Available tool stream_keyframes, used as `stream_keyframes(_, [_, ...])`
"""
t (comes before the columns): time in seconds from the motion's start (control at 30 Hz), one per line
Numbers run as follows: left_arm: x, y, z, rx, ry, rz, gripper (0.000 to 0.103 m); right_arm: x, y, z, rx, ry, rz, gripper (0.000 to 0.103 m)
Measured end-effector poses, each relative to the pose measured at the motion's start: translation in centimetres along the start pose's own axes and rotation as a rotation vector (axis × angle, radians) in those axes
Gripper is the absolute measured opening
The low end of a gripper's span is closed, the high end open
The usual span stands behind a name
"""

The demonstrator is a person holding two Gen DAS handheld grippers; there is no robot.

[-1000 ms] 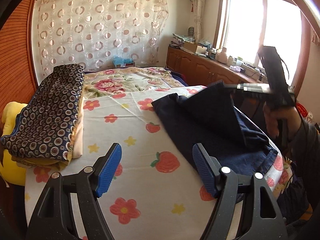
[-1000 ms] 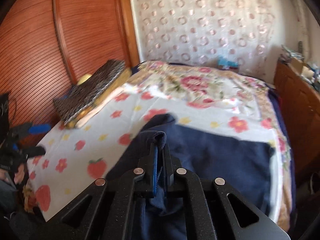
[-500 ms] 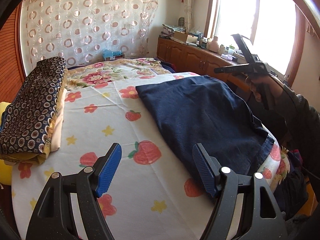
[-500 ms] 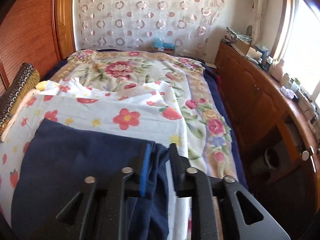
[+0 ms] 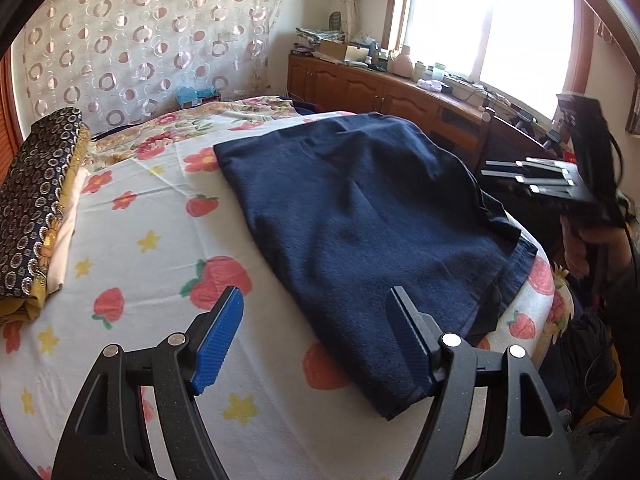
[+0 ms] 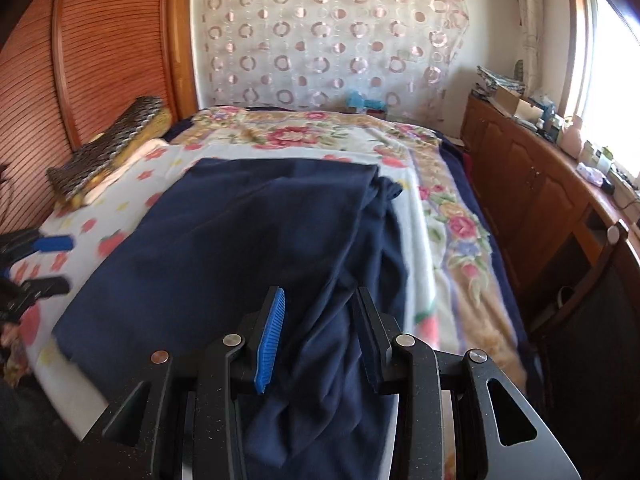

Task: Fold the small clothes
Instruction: 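Grasp the folded shirt edge with the right tool while the left tool grasps it too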

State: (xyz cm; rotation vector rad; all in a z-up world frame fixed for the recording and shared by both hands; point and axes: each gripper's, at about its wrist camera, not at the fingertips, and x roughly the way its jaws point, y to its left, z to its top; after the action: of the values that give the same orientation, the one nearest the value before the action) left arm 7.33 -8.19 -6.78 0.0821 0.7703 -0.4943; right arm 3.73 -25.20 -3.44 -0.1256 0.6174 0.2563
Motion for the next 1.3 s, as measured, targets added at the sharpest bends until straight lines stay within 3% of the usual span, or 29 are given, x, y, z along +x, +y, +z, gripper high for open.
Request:
stream_keyframes(0.17, [0.6, -0.9, -0.6, 0.016, 0.024, -0.007, 0.074, 0.0, 0.1, -2.8, 0.006, 0.022, 0.027, 0.037])
stream_keyframes(0.3, [1.3, -1.1, -0.9, 0.015, 0.045, -0.005, 0.074, 0.0, -0.6, -2.9, 0.014, 0.051, 0.008, 0.035])
stream_keyframes(0.43, [1.3, -1.2, -1.0, 0.014, 0.041, -0.009, 0.074, 0.0, -0.9, -2.5, 0.001, 0.059, -0.017, 0.004])
stream_keyframes(0.73, [1.2, -1.1, -1.0, 0.000, 0.037, -0.026, 0.074, -5.6, -4.3, -3.5, 0.122, -0.029, -0.026, 0.003])
stream_keyframes(0.9, [1.4, -1.3, -1.2, 0.009, 0.051, -0.019, 0.074, -4.1, -3.7, -4.8, 0.122, 0.027, -0.025, 0.004])
stream_keyframes(1.03, [1.6, -1.1, -1.3, 0.001, 0.063, -0.013, 0.074, -3.3, -2.4, -4.8, 0.122, 0.021, -0.032, 0.004])
stream_keyframes(1.3, [1.7, -1.3, -1.4, -0.003, 0.071, -0.008, 0.074, -2.3, -2.7, -5.5, 0.120, 0.054, -0.102, 0.037])
